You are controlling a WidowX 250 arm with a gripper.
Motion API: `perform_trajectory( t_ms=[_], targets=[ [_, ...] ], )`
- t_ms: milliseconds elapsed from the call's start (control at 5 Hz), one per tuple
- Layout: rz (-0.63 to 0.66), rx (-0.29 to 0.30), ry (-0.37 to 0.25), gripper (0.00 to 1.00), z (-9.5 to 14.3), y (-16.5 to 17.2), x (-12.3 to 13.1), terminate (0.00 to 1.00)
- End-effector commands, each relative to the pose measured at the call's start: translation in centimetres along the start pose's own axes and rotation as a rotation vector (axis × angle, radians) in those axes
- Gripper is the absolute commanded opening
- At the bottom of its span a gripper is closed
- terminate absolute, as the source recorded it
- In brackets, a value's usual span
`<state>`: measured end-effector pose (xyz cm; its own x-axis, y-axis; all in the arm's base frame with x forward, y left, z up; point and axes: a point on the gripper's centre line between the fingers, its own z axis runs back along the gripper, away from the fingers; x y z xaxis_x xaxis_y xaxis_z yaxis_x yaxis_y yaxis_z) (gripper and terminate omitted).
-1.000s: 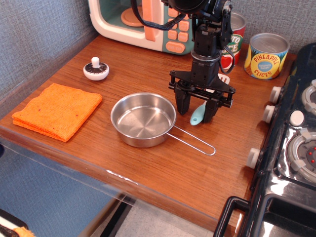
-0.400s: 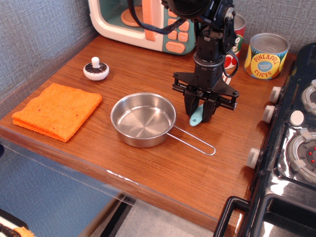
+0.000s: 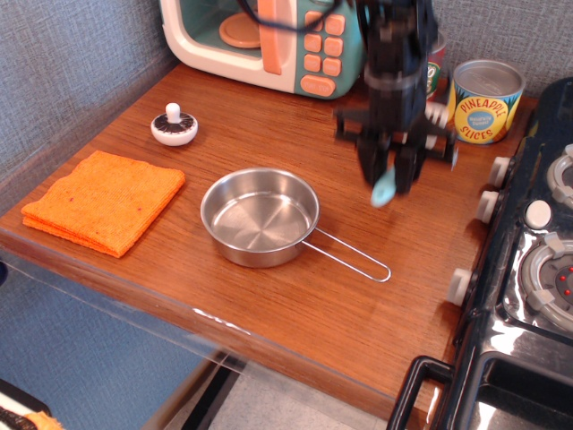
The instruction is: Place the spatula on top of the orange cloth
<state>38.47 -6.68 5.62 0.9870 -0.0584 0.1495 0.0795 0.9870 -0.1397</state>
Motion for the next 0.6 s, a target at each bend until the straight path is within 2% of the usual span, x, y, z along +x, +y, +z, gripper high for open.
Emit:
perform_trajectory(
  t_ms=[0,200,400],
  targets=[
    [0.059,0.013,-0.075,0.00,7.6,4.4,-1.3,0.00],
    [0.158,0.108,-0.082,0.00,9.5,8.4,-5.6,0.00],
    [0.186,0.189,-0.055,0.00,10.0,12.8,-9.9,0.00]
  ],
)
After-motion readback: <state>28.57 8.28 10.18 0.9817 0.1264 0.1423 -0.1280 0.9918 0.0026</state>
